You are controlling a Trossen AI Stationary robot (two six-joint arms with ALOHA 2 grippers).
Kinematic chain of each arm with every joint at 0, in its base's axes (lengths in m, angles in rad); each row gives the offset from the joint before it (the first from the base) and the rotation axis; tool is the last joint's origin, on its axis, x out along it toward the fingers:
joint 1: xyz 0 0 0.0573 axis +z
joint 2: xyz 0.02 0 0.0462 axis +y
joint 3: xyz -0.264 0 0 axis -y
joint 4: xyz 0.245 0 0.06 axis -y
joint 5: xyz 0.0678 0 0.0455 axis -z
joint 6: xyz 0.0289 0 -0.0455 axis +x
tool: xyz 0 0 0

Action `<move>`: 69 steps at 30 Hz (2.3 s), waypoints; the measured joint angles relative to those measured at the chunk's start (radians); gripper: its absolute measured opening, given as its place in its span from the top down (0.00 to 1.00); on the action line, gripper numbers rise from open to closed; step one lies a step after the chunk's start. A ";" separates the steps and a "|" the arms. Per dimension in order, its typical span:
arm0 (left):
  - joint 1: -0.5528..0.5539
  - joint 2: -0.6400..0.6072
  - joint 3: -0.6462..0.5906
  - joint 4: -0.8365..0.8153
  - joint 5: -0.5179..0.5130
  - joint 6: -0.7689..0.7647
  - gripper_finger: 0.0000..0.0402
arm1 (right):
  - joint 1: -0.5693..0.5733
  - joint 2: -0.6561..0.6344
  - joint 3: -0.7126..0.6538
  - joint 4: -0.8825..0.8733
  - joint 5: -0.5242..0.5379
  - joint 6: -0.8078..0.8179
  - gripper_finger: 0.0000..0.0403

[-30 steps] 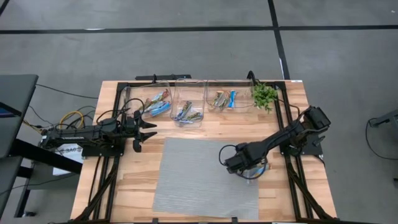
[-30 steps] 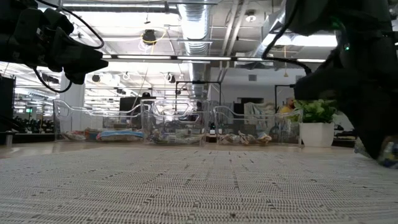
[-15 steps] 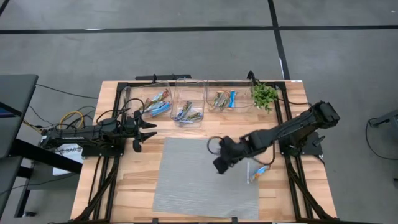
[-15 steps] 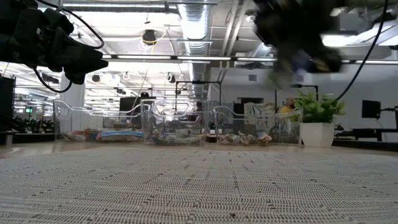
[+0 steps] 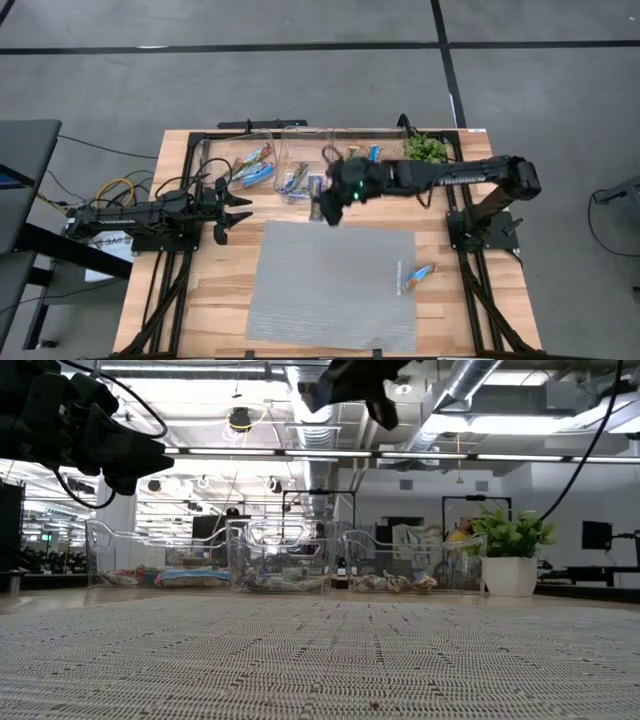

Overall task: Pick and place Granola Bars by type
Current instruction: Put the blue granola bar into the middle transparent bin, then put the yellow granola bar into the right transparent bin

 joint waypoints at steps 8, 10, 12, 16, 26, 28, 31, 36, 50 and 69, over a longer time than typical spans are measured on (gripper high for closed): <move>0.000 0.000 0.000 0.000 0.000 0.000 0.61 | -0.156 0.040 0.069 0.001 0.003 -0.135 0.94; 0.000 0.000 0.000 0.000 0.000 0.000 0.61 | -0.182 0.075 0.086 -0.054 0.000 -0.140 0.94; 0.000 0.000 0.000 0.000 0.001 0.000 0.61 | -0.203 0.128 0.129 -0.036 -0.001 -0.158 0.94; 0.000 0.003 0.000 0.000 0.001 0.000 0.61 | -0.235 0.217 0.206 -0.110 -0.002 -0.191 0.94; 0.000 0.019 0.000 0.000 0.002 0.000 0.61 | -0.277 0.442 0.406 -0.279 0.002 -0.258 0.93; 0.000 0.019 0.000 0.000 0.002 0.000 0.61 | -0.283 0.473 0.437 -0.303 0.031 -0.238 0.91; 0.000 0.018 0.000 0.000 0.002 0.000 0.61 | -0.288 0.500 0.473 -0.361 0.059 -0.240 0.87; 0.000 0.018 0.000 0.000 0.002 0.000 0.61 | -0.296 0.526 0.498 -0.396 0.056 -0.259 0.74; 0.000 0.019 0.000 0.000 0.001 0.000 0.61 | -0.257 0.472 0.498 -0.403 -0.004 -0.214 0.51; 0.000 0.019 0.000 0.000 0.000 0.000 0.61 | 0.134 0.284 0.497 -0.899 -0.106 -0.503 0.50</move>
